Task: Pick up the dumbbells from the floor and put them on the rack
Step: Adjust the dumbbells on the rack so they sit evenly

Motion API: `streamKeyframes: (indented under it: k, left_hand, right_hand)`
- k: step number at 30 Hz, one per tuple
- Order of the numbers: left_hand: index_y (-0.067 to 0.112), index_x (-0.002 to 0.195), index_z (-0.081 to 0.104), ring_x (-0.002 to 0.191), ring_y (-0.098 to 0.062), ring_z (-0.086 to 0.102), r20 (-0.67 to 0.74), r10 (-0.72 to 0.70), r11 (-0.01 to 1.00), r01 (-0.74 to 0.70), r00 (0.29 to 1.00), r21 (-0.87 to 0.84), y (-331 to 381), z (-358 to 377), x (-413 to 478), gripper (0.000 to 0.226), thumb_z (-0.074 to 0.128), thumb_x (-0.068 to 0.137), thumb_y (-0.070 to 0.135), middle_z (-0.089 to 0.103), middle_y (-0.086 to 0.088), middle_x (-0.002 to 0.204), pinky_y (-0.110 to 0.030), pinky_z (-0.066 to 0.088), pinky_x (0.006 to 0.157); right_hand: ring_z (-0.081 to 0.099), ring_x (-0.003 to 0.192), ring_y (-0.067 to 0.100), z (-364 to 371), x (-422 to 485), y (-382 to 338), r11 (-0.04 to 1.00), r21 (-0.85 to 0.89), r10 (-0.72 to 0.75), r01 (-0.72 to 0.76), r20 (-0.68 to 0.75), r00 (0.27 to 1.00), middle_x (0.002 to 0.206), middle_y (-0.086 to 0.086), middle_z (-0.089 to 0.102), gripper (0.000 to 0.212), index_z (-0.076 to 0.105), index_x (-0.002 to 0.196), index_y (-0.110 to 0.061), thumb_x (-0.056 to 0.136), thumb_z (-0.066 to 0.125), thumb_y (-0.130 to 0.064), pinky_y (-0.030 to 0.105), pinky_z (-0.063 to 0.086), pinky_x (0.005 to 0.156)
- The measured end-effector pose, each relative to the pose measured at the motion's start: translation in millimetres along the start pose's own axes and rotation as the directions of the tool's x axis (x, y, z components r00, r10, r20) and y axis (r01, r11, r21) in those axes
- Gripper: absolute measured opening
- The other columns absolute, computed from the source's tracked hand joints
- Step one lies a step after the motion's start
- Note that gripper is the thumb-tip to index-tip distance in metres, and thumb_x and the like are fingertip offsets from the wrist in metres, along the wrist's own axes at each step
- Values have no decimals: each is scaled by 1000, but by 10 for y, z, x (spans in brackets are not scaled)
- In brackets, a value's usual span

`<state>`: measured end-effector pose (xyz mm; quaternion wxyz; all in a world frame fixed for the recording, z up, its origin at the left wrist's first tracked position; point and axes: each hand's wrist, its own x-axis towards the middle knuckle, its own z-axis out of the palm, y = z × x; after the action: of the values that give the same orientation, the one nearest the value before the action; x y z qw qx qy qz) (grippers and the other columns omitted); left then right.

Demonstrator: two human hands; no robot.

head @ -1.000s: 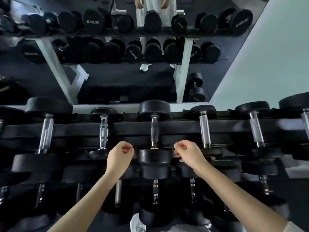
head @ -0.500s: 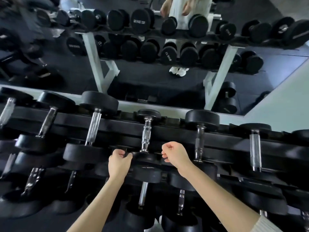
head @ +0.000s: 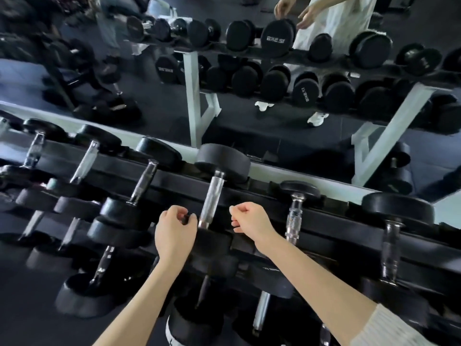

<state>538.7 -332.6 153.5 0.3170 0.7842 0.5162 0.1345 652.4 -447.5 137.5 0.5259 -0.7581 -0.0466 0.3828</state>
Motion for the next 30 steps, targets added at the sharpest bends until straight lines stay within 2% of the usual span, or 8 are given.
streamKeyframes:
  k: [5, 12, 19, 22, 24, 26, 28, 30]
  left_hand:
    - [9, 98, 60, 74, -21, 55, 310, -257, 935, 316, 915, -160, -525, -316, 683, 33, 55, 88, 40, 59, -3, 81, -38, 50, 80]
    - [10, 102, 55, 82, -22, 53, 713, -324, 822, 558, 622, -114, -833, -500, 1092, 29, 53, 92, 37, 51, -6, 91, -40, 55, 73]
    - [13, 102, 59, 95, -22, 60, 684, -149, 918, 357, 714, -173, -815, -754, 1300, 25, 54, 90, 35, 59, -4, 97, -38, 56, 78]
    - [9, 87, 61, 74, -22, 62, 569, -107, 928, 287, 816, -238, -914, -942, 1456, 22, 55, 89, 31, 62, -3, 76, -40, 59, 77]
    - [10, 83, 61, 78, -25, 62, 409, -69, 984, 130, 910, -124, -1018, -1047, 1630, 24, 55, 87, 32, 61, 0, 75, -35, 53, 76]
    - [13, 100, 60, 100, -30, 57, 313, -75, 997, 61, 947, 54, -1182, -1115, 1843, 29, 57, 86, 39, 57, -5, 100, -33, 43, 83]
    - [18, 117, 55, 114, -33, 52, 390, -136, 988, 99, 911, 115, -1386, -1105, 2070, 47, 59, 82, 49, 51, -10, 121, -37, 44, 94]
    - [21, 121, 54, 111, -30, 56, 582, -231, 963, 269, 780, 21, -1519, -1089, 2285, 54, 62, 78, 54, 55, -8, 125, -41, 52, 93]
  right_hand:
    - [61, 94, 25, 523, 432, -121, 999, -18, 45, -50, -227, 973, 96, 4, 62, 22, 58, 91, -18, 83, 62, -38, 44, 52, 94]
    - [55, 88, 17, 874, 317, -241, 986, -14, 145, -168, -439, 887, 92, -3, 59, 38, 56, 114, -13, 86, 59, -40, 31, 45, 79]
    - [61, 100, 18, 1411, 183, -583, 972, -214, -27, -91, -493, 869, 101, -2, 65, 37, 59, 119, -12, 90, 56, -36, 33, 49, 90]
    - [62, 93, 15, 1757, 341, -673, 983, -178, -29, -48, -406, 914, 97, -5, 64, 37, 61, 116, -14, 89, 57, -39, 28, 48, 84]
    - [64, 98, 19, 2029, 564, -686, 993, -98, 30, -64, -315, 949, 105, 1, 66, 39, 62, 112, -13, 86, 59, -41, 34, 52, 90]
    - [62, 92, 21, 2291, 809, -666, 994, -51, 78, -94, -252, 964, 99, 3, 63, 31, 63, 97, -16, 83, 60, -43, 38, 52, 91]
    - [54, 78, 18, 2510, 1022, -647, 992, -45, 101, -115, -232, 967, 86, 2, 55, 25, 53, 77, -23, 82, 59, -47, 34, 49, 80]
    - [56, 85, 21, 2676, 1188, -669, 990, 8, 142, -144, -227, 963, 94, 8, 59, 30, 58, 87, -15, 85, 59, -45, 31, 45, 77]
